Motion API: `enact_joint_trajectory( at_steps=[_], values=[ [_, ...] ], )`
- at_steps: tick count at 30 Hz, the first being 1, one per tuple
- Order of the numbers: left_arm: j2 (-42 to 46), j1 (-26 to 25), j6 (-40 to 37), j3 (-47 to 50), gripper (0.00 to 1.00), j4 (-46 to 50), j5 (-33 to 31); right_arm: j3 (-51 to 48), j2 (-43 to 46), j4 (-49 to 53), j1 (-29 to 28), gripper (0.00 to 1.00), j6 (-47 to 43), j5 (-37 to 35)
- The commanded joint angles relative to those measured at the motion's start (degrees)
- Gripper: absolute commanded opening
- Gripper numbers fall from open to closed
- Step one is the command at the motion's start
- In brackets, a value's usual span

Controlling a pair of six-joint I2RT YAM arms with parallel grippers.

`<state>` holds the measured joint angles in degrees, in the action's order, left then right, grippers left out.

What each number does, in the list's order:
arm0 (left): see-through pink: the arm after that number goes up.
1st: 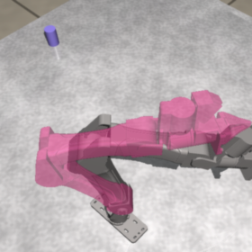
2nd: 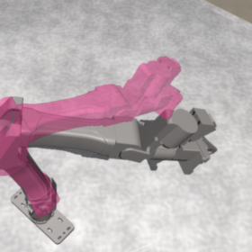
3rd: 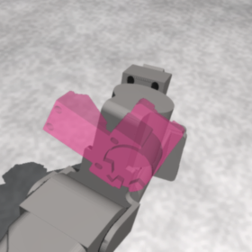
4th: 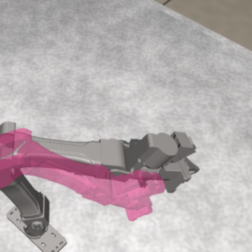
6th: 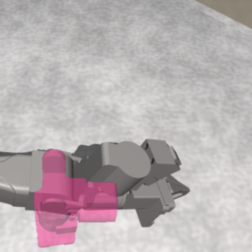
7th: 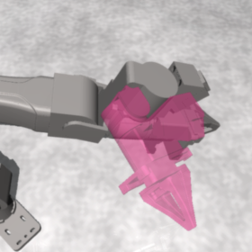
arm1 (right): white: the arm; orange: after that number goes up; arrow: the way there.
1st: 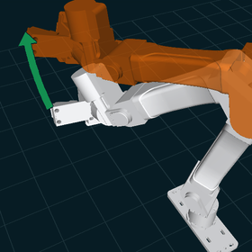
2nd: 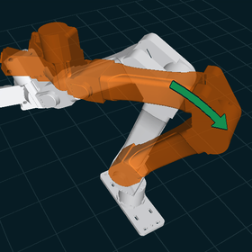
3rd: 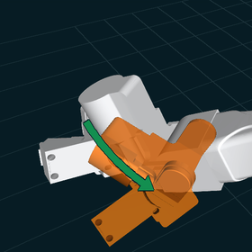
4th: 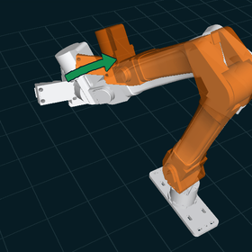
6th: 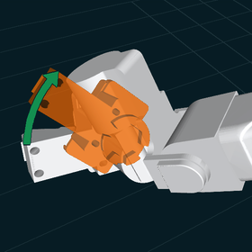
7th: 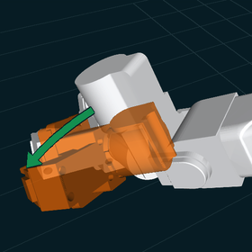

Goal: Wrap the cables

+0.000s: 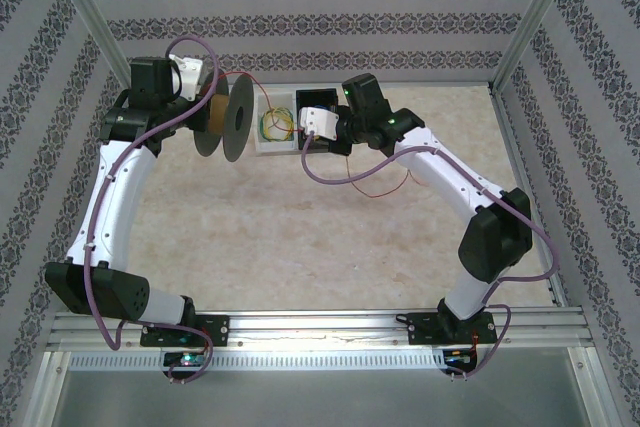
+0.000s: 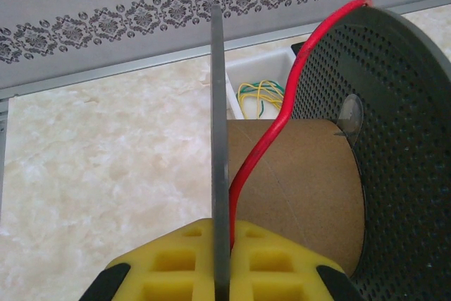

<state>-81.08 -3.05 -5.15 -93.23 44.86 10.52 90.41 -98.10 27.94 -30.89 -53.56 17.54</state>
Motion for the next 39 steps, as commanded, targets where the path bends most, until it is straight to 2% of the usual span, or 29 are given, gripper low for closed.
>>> enact_joint_trajectory(
  at_steps=[1, 10, 16, 25, 29, 34, 39],
  values=[
    [1.51, -0.67, -0.56, -2.02, 0.0, -0.8, 1.76, 1.44, -1.26, -1.98, 0.68, 0.0, 0.74, -2.78],
    [4.13, -0.71, 0.14, -0.53, 0.0, 0.49, 6.96, 14.08, -15.02, -0.69, 4.0, 0.0, 7.16, -11.24],
    [6.68, -0.59, 0.41, -0.78, 0.0, 0.33, 7.45, 20.74, -22.73, 0.76, 5.47, 0.0, 10.84, -13.3],
    [5.59, -0.64, 1.67, -4.82, 0.0, -1.87, 9.74, 21.47, -28.5, 1.54, 5.43, 0.0, 14.05, -14.68],
    [4.29, -0.64, 2.98, -6.2, 0.0, -3.87, 10.83, 21.89, -30.78, 2.5, 4.91, 0.0, 15.67, -19.01],
    [2.56, -0.58, 5.27, -7.13, 0.0, -7.71, 10.25, 18.7, -29.7, 1.78, 3.37, 0.0, 17.26, -19.55],
    [-0.51, -0.54, 8.27, -8.73, 0.0, -11.03, 12.28, 17.26, -29.25, 1.49, 0.49, 0.0, 19.72, -20.3]
  ],
)
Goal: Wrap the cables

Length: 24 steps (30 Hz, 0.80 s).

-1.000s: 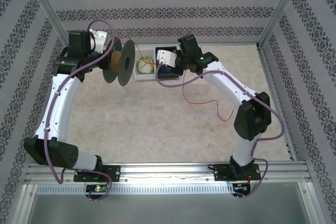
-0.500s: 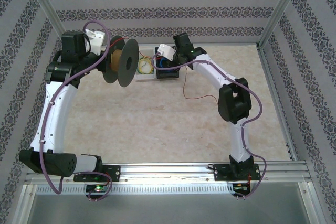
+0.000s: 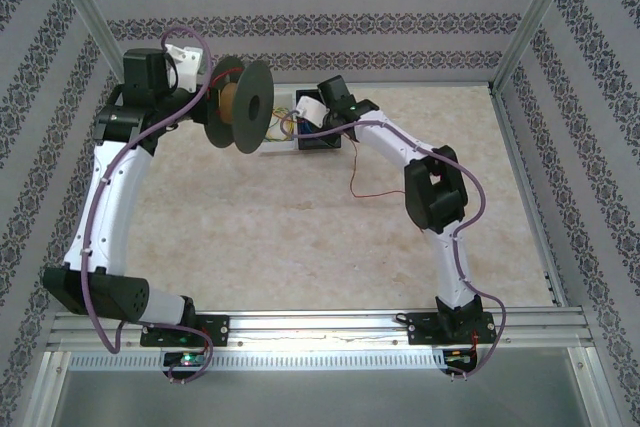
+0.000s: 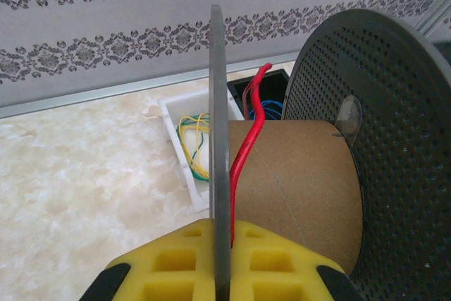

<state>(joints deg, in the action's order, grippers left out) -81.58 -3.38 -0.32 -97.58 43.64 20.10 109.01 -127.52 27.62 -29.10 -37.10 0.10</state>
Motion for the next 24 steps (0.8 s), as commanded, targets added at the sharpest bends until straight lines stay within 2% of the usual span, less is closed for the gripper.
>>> enact_joint_trajectory(
  at_steps=[1, 13, 24],
  values=[
    [-0.57, -0.17, 4.03, -4.68, 0.0, -10.33, 2.43, -1.26, 0.17, 1.99, -1.8, 0.0, 3.88, -3.05],
    [-7.11, 0.03, 10.66, -5.25, 0.0, -19.72, -5.6, -4.08, 4.29, 2.22, -9.64, 0.0, 4.9, -4.72],
    [-12.08, -4.21, 5.43, -6.49, 0.0, -16.8, -14.45, -2.03, 11.88, 5.03, -15.03, 0.0, -1.14, -4.47]
  ],
)
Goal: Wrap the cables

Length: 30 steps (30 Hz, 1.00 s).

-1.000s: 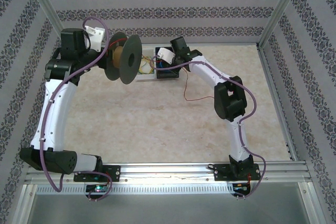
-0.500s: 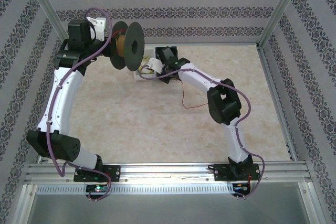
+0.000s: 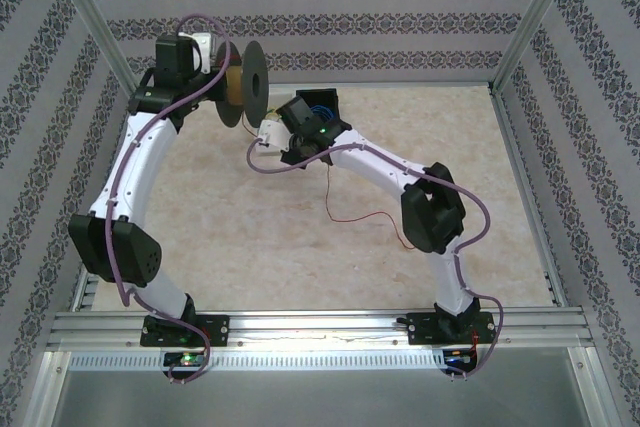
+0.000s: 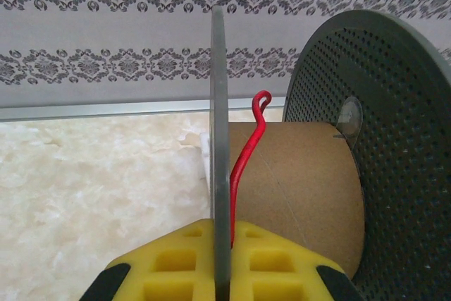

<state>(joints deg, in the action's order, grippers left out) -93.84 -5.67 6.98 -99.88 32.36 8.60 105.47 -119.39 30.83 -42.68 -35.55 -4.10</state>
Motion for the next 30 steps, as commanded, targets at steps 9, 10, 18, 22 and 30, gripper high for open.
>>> enact_joint_trajectory(
  at_steps=[9, 10, 18, 22, 30],
  values=[
    [-1.91, -6.07, -6.91, -5.41, 0.0, -0.14, -7.72, 7.69, 8.0, 2.39, -2.12, 0.0, -6.09, -0.68],
    [-2.03, -6.55, -7.34, -5.48, 0.0, 0.46, -8.14, 8.36, 8.19, 2.45, -2.18, 0.0, -6.41, -0.42],
    [-2.07, -8.82, -10.22, -4.67, 0.0, 4.8, -9.7, 16.07, 7.48, 2.53, -1.61, 0.0, -10.36, -1.56],
    [-1.47, -9.71, -11.7, -3.8, 0.0, 7.15, -10.08, 19.75, 5.99, 2.66, -0.39, 0.0, -11.67, -2.39],
    [1.57, -10.1, -13.88, 0.13, 0.0, 11.13, -9.61, 23.23, 4.63, 1.73, 2.55, 0.0, -13.53, -2.99]
  ],
)
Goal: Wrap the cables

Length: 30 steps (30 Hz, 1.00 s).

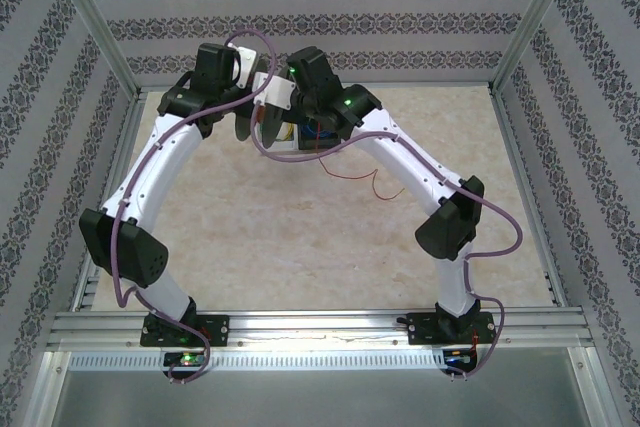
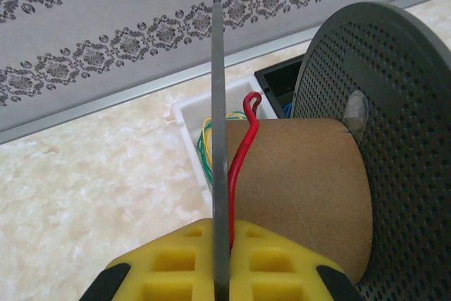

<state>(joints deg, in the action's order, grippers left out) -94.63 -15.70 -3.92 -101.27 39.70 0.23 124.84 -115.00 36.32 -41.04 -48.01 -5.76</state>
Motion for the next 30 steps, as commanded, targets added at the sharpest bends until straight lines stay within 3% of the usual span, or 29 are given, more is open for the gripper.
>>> enact_joint_trajectory(
  at_steps=[1, 6, 12, 19, 30],
  values=[
    [2.56, -0.05, -3.16, 1.88, 0.0, 4.37, -1.11, 4.3, -0.04, -3.71, 1.25, 0.0, -1.4, -1.46],
    [3.63, -0.07, -3.62, 2.75, 0.0, 5.71, 0.2, 6.27, -1.49, -3.93, 2.09, 0.01, -2.06, -2.23],
    [5.09, -0.1, -4.31, 3.1, 0.0, 6.72, 1.01, 6.45, -1.76, -3.99, 3.62, 0.27, -1.7, -1.3],
    [7.3, -0.03, -5.39, 2.89, 0.0, 7.84, 2.25, 4.04, -0.14, -3.92, 8.23, 0.49, 1.83, 5.37],
    [9.46, -0.08, -6.43, 0.02, 0.0, 9.65, 4.32, -2.37, 0.63, -5.23, 14.98, 0.55, 7.5, 14.18]
  ],
)
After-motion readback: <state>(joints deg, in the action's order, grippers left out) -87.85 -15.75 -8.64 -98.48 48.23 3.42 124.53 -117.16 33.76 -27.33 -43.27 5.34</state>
